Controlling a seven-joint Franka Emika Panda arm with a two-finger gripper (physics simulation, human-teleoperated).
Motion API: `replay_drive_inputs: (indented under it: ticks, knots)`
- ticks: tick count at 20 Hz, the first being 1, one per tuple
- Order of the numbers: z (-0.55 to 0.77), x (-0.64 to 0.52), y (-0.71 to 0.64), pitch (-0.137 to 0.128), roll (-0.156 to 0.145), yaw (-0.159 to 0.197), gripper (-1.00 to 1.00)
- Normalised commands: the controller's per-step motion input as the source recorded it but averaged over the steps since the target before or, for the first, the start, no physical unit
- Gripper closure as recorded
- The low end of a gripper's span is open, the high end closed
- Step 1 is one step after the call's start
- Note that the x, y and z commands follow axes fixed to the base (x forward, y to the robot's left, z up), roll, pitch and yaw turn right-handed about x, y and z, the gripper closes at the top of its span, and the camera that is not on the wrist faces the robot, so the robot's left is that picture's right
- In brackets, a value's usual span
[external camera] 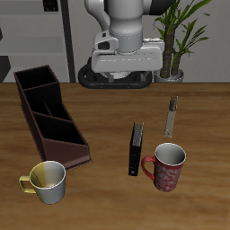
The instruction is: Place the black book into the right desk caddy's right compartment
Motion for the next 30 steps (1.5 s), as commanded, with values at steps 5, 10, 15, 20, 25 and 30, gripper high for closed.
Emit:
replay_drive_inputs:
  ticks: [5, 10, 15, 20, 25, 30]
  knots:
    - [-0.17, 0.27, 0.02, -0.008, -0.056, -0.017, -1.0]
    - [-0.32, 0.22, 0.07, 0.002, -0.029, -0.035, -1.0]
    - [-0.35, 0.15, 0.09, 0.028, 0.009, 0.008, -1.0]
    - [-0.37, 0.07, 0.1, 0.032, 0.013, -0.006, -1.0]
    - [-0.34, 0.04, 0.1, 0.026, 0.046, 0.004, -1.0]
    - [-0.32, 0.07, 0.0, 0.032, 0.024, -0.022, -1.0]
